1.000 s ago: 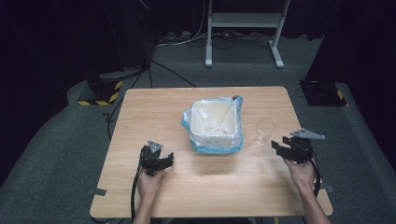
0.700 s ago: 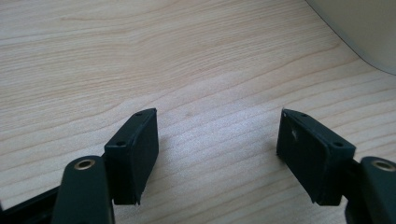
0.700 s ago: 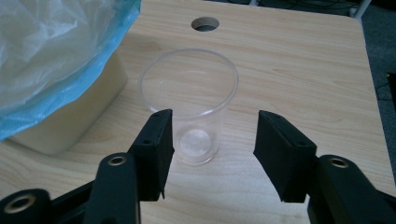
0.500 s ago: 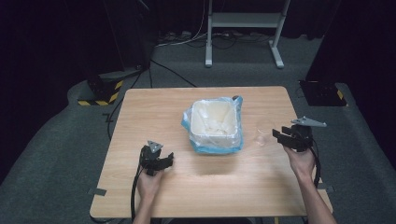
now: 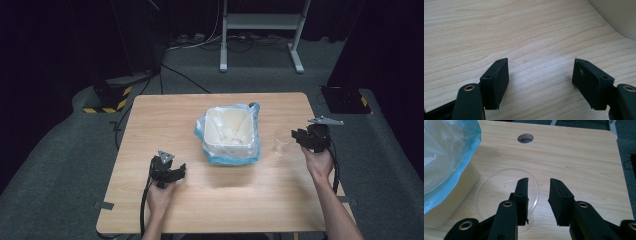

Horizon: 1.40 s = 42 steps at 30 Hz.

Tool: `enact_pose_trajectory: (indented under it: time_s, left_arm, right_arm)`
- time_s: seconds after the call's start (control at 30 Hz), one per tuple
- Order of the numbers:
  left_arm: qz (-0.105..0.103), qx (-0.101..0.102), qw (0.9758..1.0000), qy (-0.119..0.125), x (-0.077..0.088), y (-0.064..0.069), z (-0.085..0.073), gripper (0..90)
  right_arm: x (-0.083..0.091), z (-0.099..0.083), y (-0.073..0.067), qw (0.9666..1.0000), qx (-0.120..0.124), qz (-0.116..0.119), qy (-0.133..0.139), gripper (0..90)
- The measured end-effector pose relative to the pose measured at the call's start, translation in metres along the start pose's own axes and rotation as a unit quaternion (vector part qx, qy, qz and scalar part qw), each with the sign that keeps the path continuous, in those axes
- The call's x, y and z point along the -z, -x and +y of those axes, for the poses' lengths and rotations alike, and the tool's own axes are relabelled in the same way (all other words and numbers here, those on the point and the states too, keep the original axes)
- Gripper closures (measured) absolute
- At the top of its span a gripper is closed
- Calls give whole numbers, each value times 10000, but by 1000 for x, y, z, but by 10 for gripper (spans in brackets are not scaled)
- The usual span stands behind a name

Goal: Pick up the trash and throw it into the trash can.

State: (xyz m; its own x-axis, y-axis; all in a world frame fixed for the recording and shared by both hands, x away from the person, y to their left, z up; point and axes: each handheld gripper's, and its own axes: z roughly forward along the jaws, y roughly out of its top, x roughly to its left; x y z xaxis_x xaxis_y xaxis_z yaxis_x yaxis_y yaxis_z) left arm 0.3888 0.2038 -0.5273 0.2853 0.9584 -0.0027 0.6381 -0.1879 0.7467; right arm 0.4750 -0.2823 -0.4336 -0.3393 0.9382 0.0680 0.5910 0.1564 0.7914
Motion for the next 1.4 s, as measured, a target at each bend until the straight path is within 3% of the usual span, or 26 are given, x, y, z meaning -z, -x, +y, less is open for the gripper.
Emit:
enact_pose_trajectory:
  time_s: [0.27,0.53,1.07,1.4]
  left_arm:
    - [0,0,10000,0,0,0,0,294]
    - [1,-2,10000,-3,0,0,0,294]
    - [-1,-1,10000,-2,0,0,0,294]
    - [-5,-1,10000,-6,0,0,0,294]
  right_arm:
    - [-12,1,2,9994,-27,125,-330,823]
    - [-10,2,0,9994,44,173,-293,862]
    - [23,9,-8,9990,334,306,-27,866]
    - [38,21,-21,9973,476,555,107,866]
